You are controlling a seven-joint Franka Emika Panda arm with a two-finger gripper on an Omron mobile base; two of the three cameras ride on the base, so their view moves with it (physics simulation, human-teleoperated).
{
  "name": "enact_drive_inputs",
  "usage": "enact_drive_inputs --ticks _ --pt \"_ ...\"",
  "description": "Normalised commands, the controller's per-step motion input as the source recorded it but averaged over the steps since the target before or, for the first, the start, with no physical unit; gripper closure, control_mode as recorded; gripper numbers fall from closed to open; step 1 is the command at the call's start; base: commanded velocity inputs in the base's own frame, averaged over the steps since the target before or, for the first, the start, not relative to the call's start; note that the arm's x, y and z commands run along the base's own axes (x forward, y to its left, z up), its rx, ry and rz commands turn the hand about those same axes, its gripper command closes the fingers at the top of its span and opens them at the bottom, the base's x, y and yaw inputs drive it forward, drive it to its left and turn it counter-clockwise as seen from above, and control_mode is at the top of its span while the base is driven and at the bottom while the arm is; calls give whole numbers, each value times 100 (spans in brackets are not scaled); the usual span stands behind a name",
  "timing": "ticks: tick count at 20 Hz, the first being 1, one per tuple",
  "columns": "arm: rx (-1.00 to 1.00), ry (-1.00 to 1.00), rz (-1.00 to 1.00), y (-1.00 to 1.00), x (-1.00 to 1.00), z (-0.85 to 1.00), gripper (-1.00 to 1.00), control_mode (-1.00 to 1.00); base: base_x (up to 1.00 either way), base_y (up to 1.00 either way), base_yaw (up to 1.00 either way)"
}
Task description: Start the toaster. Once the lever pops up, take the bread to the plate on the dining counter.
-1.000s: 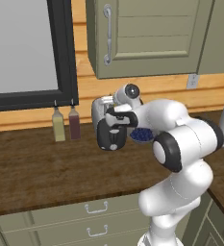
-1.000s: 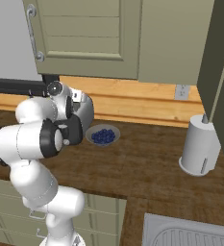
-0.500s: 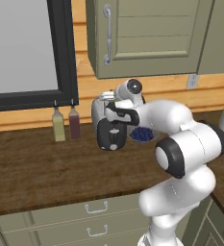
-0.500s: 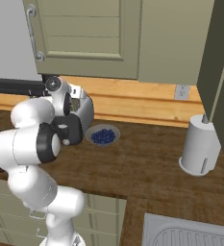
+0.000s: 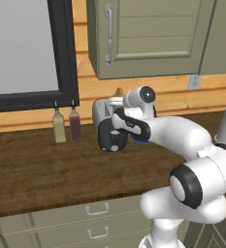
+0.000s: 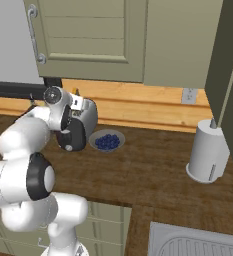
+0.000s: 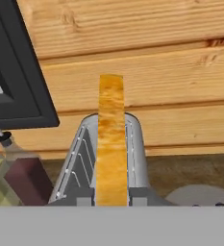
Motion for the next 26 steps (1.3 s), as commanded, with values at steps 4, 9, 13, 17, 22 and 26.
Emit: enact_drive_inputs --ticks 4,9,13,17,22,26 --pt "0 2 0 -15 -55 66 100 -100 0 0 0" --pt "0 18 0 0 -50 70 100 -100 0 0 0" --pt "-4 32 0 0 -58 15 100 -100 0 0 0" --pt "-2 31 0 -5 -76 0 100 -100 0 0 0" --pt "1 12 0 -34 -98 -22 100 -100 0 0 0" --pt "4 0 0 -42 -100 -8 100 -100 0 0 0"
